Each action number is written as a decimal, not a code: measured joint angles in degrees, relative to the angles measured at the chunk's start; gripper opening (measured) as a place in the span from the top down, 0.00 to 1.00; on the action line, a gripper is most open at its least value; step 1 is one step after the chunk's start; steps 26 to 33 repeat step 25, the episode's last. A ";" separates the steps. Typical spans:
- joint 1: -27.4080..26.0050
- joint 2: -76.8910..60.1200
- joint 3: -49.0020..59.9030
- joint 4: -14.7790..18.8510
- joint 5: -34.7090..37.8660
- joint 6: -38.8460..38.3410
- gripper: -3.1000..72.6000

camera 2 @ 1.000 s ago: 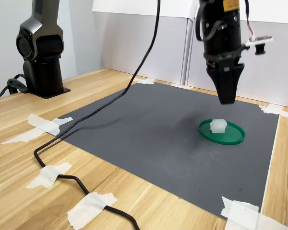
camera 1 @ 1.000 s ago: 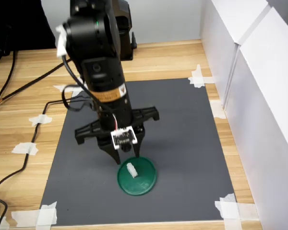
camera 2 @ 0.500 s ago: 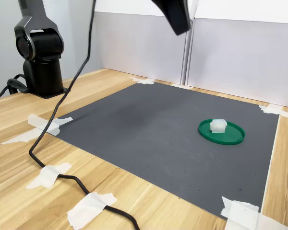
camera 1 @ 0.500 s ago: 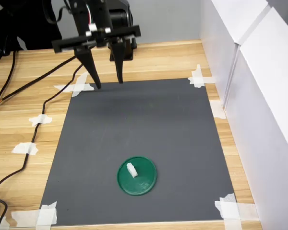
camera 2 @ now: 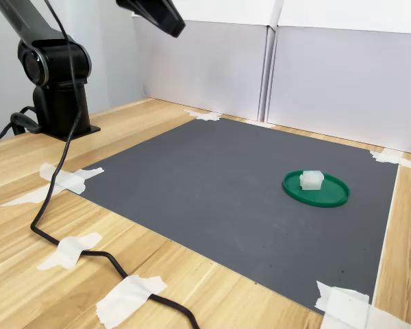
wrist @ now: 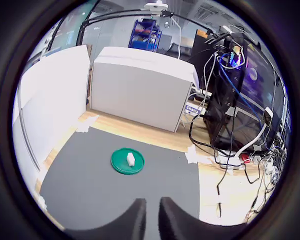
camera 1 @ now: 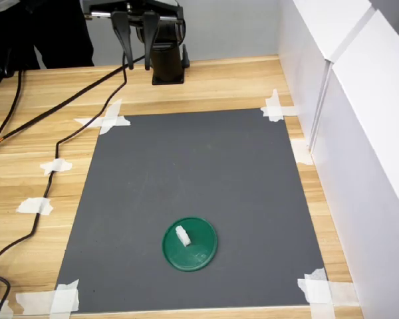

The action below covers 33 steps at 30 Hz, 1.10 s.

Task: Grasp a white terminal and put it on the green lid.

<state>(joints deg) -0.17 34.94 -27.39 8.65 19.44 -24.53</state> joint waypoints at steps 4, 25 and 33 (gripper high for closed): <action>0.00 -5.92 7.11 2.16 -4.55 1.20 0.96; 0.00 -33.86 26.30 2.75 -10.78 8.75 0.98; 0.00 -33.86 26.30 2.75 -10.78 8.75 0.98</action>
